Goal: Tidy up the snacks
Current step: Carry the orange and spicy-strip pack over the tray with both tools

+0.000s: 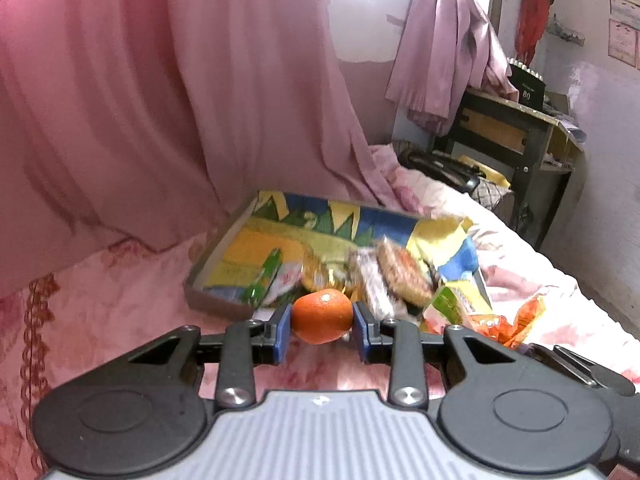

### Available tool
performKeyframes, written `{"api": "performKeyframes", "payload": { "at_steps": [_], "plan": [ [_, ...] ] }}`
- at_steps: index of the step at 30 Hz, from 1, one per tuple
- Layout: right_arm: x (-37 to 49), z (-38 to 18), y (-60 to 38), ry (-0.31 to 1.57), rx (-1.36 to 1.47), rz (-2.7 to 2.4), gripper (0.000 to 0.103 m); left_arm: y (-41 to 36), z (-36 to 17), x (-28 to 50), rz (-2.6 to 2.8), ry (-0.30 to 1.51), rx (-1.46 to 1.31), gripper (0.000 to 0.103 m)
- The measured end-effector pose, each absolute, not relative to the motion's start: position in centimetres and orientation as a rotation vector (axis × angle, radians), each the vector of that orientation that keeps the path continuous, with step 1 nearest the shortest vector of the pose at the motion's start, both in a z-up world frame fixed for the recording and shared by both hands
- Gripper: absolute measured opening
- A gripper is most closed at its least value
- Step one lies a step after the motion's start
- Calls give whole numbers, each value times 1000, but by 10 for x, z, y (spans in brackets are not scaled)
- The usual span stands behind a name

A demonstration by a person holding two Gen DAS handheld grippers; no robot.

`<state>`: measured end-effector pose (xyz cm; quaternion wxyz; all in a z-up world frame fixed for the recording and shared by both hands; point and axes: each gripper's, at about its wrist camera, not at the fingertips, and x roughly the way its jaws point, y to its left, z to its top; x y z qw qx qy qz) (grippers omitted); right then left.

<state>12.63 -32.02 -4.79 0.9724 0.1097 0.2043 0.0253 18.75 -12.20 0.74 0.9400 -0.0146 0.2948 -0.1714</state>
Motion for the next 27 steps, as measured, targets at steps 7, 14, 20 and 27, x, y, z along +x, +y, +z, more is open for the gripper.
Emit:
{"api": "performKeyframes", "payload": {
  "at_steps": [7,14,20,27],
  "plan": [
    [147,-42,-334,342,159,-17,57,-140,16,212,-349,579,-20,35],
    [180,-51,-344,293,52,-12,57,-150,13,238,-348,581,-28,35],
    [206,-61,-356,300,55,-12,57,-158,4,265,-348,587,-45,35],
    [223,-67,-358,312,75,-4,57,-166,-10,294,-352,594,-42,35]
  ]
}}
